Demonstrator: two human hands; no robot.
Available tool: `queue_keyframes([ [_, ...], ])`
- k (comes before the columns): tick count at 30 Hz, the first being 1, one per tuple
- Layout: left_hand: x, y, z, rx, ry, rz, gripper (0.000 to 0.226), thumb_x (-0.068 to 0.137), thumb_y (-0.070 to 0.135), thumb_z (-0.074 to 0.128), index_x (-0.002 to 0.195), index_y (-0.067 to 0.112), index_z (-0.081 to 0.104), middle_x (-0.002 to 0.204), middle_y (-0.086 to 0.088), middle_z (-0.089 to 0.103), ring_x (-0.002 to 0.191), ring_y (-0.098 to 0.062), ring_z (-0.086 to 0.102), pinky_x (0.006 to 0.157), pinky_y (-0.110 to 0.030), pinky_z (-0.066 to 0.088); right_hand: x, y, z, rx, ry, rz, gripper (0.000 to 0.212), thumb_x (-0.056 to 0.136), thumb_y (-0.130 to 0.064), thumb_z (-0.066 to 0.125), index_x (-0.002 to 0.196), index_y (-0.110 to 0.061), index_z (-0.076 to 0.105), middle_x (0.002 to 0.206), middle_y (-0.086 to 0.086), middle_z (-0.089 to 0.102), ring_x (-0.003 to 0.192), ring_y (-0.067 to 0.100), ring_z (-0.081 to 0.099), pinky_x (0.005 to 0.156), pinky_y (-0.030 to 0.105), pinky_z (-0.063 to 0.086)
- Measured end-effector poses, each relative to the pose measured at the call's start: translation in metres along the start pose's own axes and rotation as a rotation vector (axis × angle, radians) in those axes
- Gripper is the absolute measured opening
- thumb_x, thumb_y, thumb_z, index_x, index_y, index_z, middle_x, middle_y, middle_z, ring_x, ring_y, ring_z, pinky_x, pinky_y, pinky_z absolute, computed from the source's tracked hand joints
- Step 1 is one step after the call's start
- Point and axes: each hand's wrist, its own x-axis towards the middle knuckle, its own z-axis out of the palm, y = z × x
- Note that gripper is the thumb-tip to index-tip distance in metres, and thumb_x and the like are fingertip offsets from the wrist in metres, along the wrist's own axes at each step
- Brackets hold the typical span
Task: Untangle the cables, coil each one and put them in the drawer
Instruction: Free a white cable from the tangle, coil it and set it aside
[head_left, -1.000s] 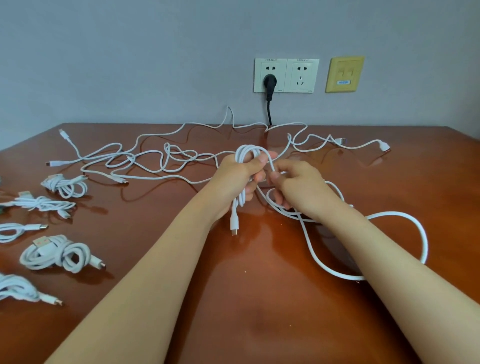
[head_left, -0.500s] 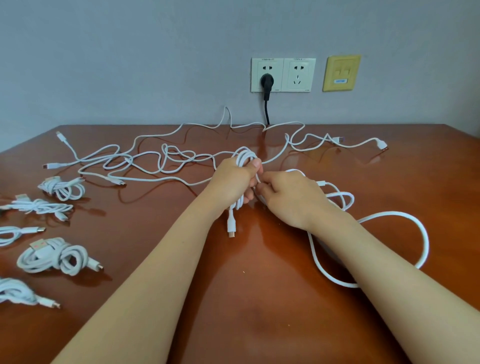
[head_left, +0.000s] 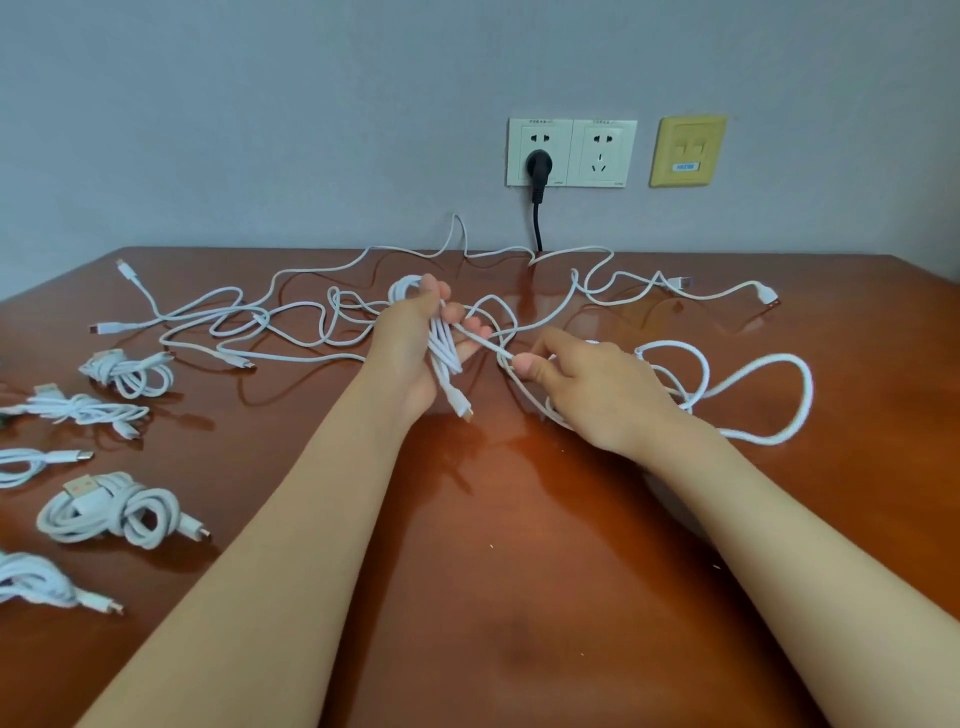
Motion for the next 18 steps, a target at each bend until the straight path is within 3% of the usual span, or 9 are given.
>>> queue_keyframes([
  [4, 0.002, 0.003, -0.002, -0.021, 0.024, -0.025, 0.034, 0.103, 0.029, 0.031, 0.074, 0.015, 0.041, 0.037, 0.009, 0.031, 0.029, -0.005, 0.029, 0.039, -0.013, 0.036, 0.001, 0.0, -0.004, 0.034, 0.051, -0.02, 0.021, 0.096, -0.039, 0.042, 0.097, -0.022, 0.056, 0.091, 0.0, 0.066, 0.098, 0.023, 0.055, 0.07, 0.03, 0.032],
  [8, 0.001, -0.001, 0.003, 0.217, 0.046, -0.021, 0.033, 0.102, 0.028, 0.035, 0.073, 0.016, 0.042, 0.036, 0.01, 0.028, 0.028, -0.003, 0.022, 0.033, -0.012, 0.021, 0.0, 0.002, 0.0, -0.227, 0.141, -0.247, 0.017, 0.096, -0.031, 0.044, 0.096, -0.023, 0.059, 0.094, -0.004, 0.061, 0.1, 0.023, 0.052, 0.074, 0.028, 0.021],
  [13, 0.002, -0.003, 0.001, 0.397, 0.072, -0.017, 0.032, 0.101, 0.03, 0.04, 0.072, 0.015, 0.045, 0.036, 0.01, 0.031, 0.028, -0.005, 0.023, 0.034, -0.01, 0.022, 0.001, 0.007, 0.002, -0.251, 0.252, -0.448, 0.025, 0.086, -0.034, 0.044, 0.073, -0.021, 0.061, 0.069, -0.004, 0.06, 0.071, 0.024, 0.059, 0.069, 0.032, 0.025],
  [18, 0.001, -0.01, 0.002, 0.69, 0.085, 0.037, 0.037, 0.096, 0.043, 0.046, 0.07, 0.017, 0.052, 0.048, 0.004, 0.041, 0.048, -0.013, 0.037, 0.05, -0.025, 0.031, 0.001, 0.003, 0.003, -0.157, 0.21, -0.538, 0.029, 0.087, -0.037, 0.041, 0.076, -0.021, 0.063, 0.069, -0.005, 0.058, 0.071, 0.023, 0.058, 0.067, 0.031, 0.031],
])
